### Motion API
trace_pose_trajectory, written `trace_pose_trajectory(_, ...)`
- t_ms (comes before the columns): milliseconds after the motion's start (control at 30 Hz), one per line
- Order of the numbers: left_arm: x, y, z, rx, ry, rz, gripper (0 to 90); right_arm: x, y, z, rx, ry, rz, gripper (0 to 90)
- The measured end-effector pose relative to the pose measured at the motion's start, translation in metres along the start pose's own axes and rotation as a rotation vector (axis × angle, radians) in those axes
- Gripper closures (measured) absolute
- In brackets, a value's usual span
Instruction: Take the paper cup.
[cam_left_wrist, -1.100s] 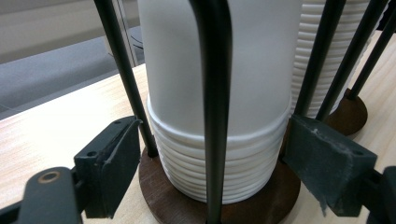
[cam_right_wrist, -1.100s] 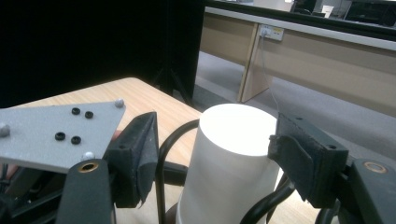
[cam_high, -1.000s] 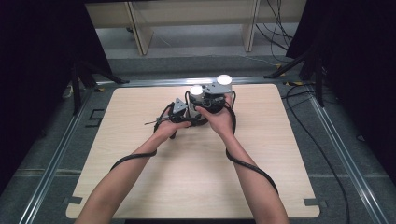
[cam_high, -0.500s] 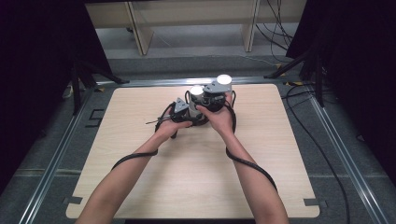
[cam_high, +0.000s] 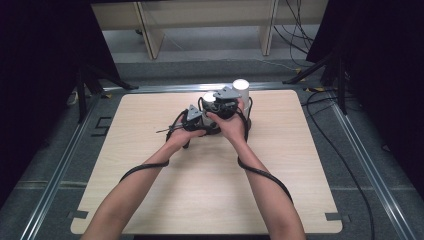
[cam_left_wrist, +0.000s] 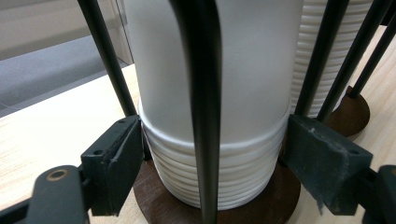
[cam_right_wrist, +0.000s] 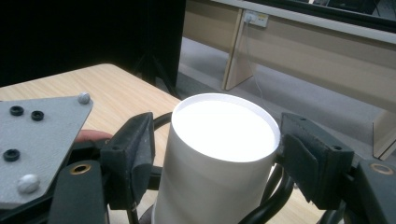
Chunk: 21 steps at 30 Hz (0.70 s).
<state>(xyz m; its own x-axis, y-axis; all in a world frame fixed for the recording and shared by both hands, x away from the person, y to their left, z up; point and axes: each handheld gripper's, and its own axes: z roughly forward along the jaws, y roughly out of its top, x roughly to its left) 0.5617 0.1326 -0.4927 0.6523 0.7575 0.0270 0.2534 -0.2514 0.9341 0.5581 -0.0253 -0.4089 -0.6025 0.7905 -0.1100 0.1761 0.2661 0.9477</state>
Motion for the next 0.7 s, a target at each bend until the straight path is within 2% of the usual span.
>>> trace_pose_trajectory(200, -0.0004, 0.0002, -0.0004, 0.01, 0.004, 0.005, 20.1, 0.0004, 0.0005, 0.002, -0.007, -0.017, 0.004, 32.2)
trace_pose_trajectory(300, -0.0002, 0.0003, -0.0004, 0.012, 0.003, 0.006, 20.1, 0.0014, 0.0004, 0.0019, 0.008, -0.029, 0.003, 34.1)
trace_pose_trajectory(567, -0.0003, 0.0004, -0.0003, 0.014, 0.004, 0.009, 20.2, 0.0022, 0.0012, 0.0038, 0.007, -0.048, 0.015, 34.0)
trace_pose_trajectory(700, -0.0004, 0.0003, -0.0002, 0.014, 0.006, 0.013, 20.2, 0.0035, 0.0021, 0.0042, 0.025, -0.049, 0.019, 33.5)
